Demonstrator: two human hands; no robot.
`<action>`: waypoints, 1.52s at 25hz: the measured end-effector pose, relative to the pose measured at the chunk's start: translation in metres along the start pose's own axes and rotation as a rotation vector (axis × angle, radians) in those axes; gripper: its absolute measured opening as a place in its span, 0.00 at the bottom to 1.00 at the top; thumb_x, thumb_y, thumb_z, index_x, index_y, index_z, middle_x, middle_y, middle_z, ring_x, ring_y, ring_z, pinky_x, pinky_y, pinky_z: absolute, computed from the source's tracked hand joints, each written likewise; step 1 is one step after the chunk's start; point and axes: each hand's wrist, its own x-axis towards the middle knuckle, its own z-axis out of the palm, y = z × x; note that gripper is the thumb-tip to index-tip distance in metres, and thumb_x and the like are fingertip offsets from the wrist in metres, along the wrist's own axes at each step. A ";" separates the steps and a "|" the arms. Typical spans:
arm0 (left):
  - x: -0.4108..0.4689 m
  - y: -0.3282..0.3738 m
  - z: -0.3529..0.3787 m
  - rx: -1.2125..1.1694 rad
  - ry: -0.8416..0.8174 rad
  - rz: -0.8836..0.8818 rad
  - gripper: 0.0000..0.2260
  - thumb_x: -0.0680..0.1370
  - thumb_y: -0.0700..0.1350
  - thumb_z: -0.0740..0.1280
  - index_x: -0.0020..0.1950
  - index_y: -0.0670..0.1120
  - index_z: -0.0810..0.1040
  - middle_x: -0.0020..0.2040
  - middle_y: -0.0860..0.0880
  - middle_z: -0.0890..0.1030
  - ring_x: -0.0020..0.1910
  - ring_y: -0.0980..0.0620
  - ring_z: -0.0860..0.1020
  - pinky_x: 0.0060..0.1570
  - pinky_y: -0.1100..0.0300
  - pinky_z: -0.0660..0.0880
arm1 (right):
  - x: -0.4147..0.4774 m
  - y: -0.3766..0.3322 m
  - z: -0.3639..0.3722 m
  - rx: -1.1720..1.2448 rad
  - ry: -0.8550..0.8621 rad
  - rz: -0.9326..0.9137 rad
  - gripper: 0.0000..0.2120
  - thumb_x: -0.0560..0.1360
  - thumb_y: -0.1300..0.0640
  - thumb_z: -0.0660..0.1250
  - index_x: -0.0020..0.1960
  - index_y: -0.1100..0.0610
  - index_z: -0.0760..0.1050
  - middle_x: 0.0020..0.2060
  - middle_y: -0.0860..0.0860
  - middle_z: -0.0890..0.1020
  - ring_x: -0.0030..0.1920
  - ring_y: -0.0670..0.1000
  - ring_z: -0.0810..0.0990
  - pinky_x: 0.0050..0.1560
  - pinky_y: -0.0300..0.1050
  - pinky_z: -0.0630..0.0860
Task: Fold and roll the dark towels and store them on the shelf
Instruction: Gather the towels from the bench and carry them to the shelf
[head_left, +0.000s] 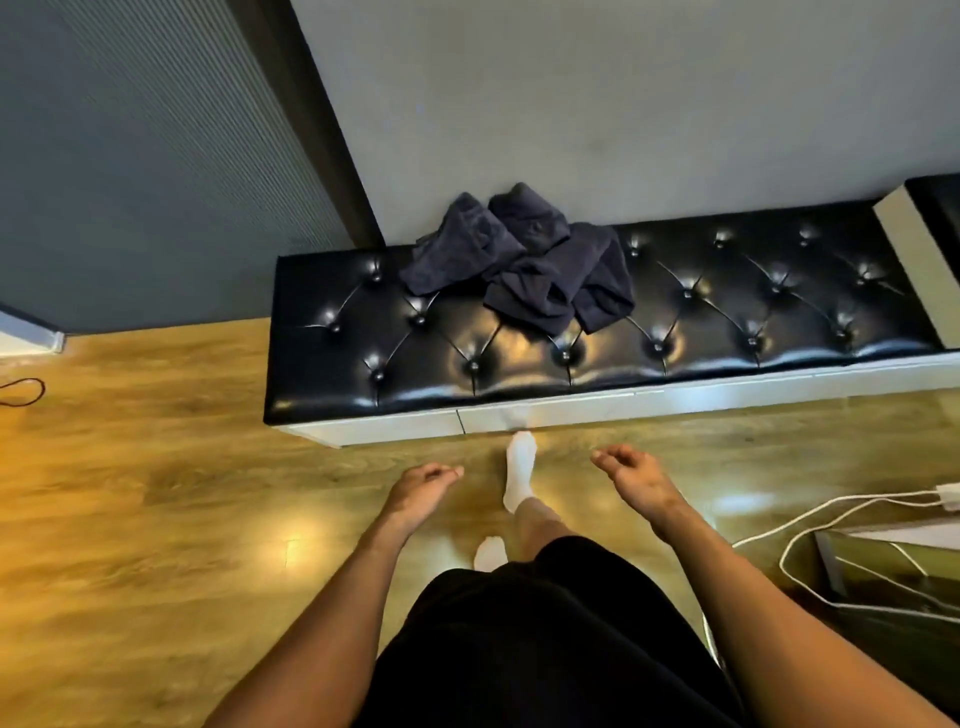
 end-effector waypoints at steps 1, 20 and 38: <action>0.017 0.019 -0.006 0.003 0.004 0.015 0.12 0.78 0.50 0.67 0.57 0.46 0.81 0.52 0.51 0.79 0.54 0.52 0.75 0.51 0.63 0.66 | 0.021 -0.020 -0.001 0.014 -0.003 -0.019 0.15 0.78 0.53 0.66 0.61 0.60 0.77 0.57 0.55 0.81 0.56 0.51 0.76 0.59 0.45 0.70; 0.369 0.276 -0.017 1.546 0.258 0.648 0.29 0.75 0.41 0.68 0.74 0.47 0.62 0.76 0.42 0.58 0.72 0.37 0.59 0.67 0.43 0.62 | 0.337 -0.192 0.015 -0.949 0.083 -0.136 0.28 0.75 0.54 0.68 0.72 0.54 0.62 0.69 0.58 0.63 0.65 0.63 0.67 0.61 0.58 0.70; 0.281 0.319 -0.091 0.290 0.518 0.685 0.06 0.79 0.44 0.64 0.51 0.42 0.75 0.48 0.44 0.80 0.51 0.43 0.77 0.48 0.57 0.68 | 0.242 -0.347 0.060 0.408 0.181 -0.539 0.01 0.79 0.64 0.62 0.49 0.60 0.71 0.33 0.53 0.70 0.31 0.40 0.66 0.34 0.32 0.65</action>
